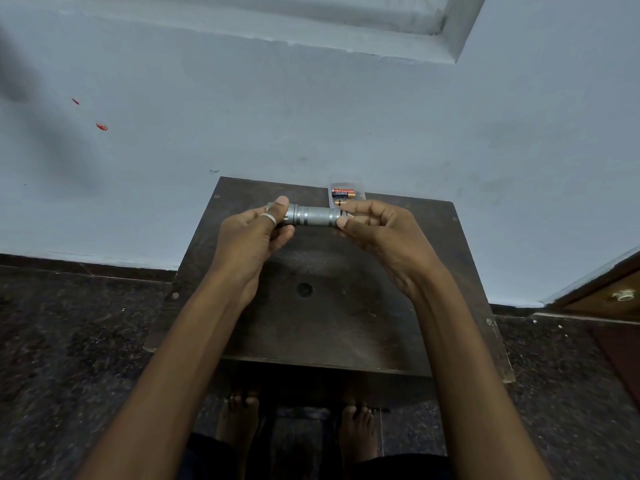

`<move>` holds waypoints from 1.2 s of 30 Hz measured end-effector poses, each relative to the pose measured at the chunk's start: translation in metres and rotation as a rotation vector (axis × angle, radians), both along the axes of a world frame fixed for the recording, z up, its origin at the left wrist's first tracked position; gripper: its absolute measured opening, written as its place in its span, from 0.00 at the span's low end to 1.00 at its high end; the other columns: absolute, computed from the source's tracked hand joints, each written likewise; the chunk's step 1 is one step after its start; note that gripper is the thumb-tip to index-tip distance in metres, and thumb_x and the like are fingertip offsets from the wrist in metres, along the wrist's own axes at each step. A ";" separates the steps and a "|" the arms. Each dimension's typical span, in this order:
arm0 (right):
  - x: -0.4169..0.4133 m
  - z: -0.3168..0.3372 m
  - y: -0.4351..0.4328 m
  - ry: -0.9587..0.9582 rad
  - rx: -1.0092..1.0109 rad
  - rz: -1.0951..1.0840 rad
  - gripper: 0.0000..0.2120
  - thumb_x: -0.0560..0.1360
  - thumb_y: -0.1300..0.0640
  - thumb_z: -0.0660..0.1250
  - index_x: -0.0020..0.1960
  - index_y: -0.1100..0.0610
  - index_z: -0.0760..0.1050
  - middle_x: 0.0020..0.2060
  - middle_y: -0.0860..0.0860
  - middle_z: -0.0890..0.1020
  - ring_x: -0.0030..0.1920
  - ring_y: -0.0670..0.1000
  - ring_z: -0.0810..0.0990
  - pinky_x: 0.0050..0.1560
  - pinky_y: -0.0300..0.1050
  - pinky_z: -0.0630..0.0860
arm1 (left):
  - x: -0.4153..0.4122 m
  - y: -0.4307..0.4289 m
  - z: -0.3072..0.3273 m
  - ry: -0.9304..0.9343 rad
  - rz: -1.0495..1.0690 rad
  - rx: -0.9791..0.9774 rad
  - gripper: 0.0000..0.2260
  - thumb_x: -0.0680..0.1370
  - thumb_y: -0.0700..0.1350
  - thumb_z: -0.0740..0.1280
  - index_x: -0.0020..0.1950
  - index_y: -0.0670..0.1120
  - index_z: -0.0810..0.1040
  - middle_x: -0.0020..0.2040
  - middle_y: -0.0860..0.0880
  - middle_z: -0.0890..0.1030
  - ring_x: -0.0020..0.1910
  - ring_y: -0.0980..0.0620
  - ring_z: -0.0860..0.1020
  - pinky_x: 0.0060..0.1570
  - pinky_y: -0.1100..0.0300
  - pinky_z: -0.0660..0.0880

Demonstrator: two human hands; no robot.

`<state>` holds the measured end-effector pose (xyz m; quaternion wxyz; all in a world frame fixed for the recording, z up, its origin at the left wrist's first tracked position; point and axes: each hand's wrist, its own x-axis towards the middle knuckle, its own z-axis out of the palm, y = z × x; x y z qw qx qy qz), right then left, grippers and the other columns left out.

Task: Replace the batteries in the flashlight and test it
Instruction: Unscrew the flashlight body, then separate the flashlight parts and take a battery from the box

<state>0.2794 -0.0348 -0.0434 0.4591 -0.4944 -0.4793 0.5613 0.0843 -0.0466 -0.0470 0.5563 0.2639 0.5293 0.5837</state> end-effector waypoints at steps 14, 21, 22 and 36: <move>0.001 -0.006 -0.002 -0.778 0.118 0.062 0.16 0.69 0.60 0.79 0.56 0.53 0.84 0.42 0.45 0.84 0.42 0.42 0.81 0.48 0.32 0.76 | -0.002 0.002 0.001 -0.065 0.040 -0.013 0.11 0.77 0.46 0.72 0.52 0.38 0.82 0.44 0.48 0.82 0.44 0.56 0.81 0.47 0.64 0.80; -0.003 -0.011 -0.003 -0.900 0.071 0.070 0.14 0.66 0.59 0.81 0.50 0.52 0.84 0.47 0.49 0.86 0.50 0.48 0.83 0.52 0.38 0.76 | -0.002 0.001 0.001 -0.063 0.036 -0.023 0.13 0.76 0.46 0.73 0.54 0.39 0.82 0.46 0.48 0.83 0.44 0.56 0.82 0.46 0.64 0.80; -0.002 -0.012 -0.003 -0.900 0.064 0.072 0.14 0.66 0.59 0.81 0.50 0.52 0.84 0.47 0.49 0.86 0.50 0.48 0.83 0.52 0.38 0.76 | -0.002 0.001 0.001 -0.063 0.035 -0.023 0.13 0.76 0.46 0.73 0.54 0.39 0.82 0.46 0.48 0.83 0.44 0.56 0.82 0.46 0.65 0.80; -0.011 0.005 -0.001 0.145 -0.145 -0.142 0.13 0.84 0.55 0.61 0.52 0.62 0.80 0.43 0.56 0.85 0.43 0.50 0.84 0.50 0.40 0.83 | 0.002 -0.005 0.006 0.196 0.028 0.192 0.12 0.78 0.45 0.71 0.58 0.40 0.80 0.42 0.50 0.83 0.39 0.58 0.80 0.46 0.63 0.81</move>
